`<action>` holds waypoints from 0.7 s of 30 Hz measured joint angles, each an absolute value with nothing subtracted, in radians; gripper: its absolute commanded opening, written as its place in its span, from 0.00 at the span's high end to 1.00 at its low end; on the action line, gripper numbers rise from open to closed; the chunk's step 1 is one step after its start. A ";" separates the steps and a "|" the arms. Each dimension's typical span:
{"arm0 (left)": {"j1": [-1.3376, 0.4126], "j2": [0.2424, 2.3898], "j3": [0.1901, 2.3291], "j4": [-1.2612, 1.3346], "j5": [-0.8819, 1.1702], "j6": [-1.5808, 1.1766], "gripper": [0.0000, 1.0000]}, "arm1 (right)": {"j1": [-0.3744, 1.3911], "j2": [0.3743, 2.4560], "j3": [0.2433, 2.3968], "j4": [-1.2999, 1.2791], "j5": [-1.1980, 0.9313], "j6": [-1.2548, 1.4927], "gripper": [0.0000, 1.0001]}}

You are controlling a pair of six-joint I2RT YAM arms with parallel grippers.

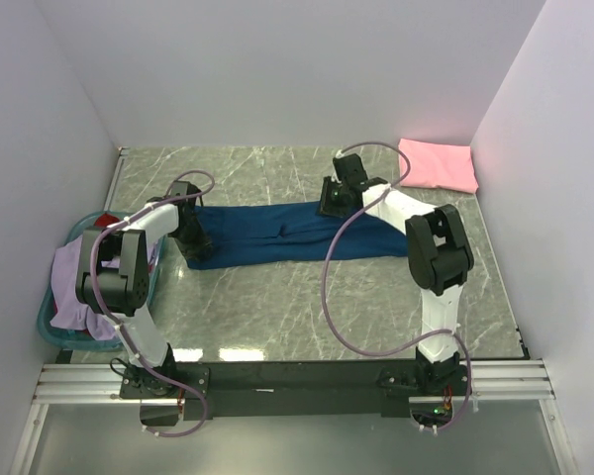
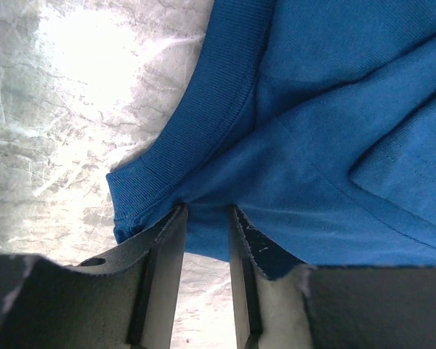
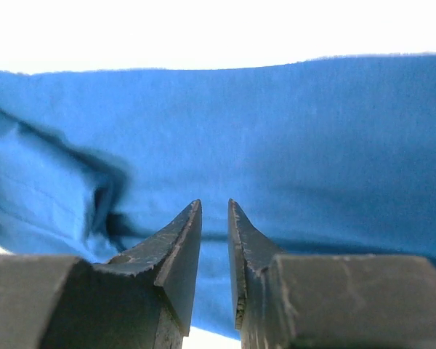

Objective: Fold and stack the t-shirts
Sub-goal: Fold the tshirt

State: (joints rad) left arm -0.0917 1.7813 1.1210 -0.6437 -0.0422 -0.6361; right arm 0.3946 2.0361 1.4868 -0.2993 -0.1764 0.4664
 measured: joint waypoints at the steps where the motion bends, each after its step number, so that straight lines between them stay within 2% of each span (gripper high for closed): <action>1: -0.092 1.781 1.121 -0.643 -0.042 -0.636 0.63 | 0.397 2.023 1.472 -0.298 -0.178 0.461 0.71; 11: -0.092 1.781 1.121 -0.643 -0.043 -0.636 0.63 | 0.488 1.859 1.217 -0.283 -0.270 0.481 0.72; 16: -0.092 1.781 1.121 -0.643 -0.043 -0.636 0.63 | 0.514 1.896 1.224 -0.260 -0.314 0.506 0.72; 21: -0.092 1.780 1.121 -0.643 -0.043 -0.636 0.63 | 0.508 2.012 1.345 -0.260 -0.319 0.509 0.72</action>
State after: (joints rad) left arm -0.0921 1.7802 1.1210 -0.6430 -0.0433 -0.6361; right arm 0.5076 2.0117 1.3453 -0.2604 -0.3187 0.5087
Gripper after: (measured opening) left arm 0.368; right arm 0.278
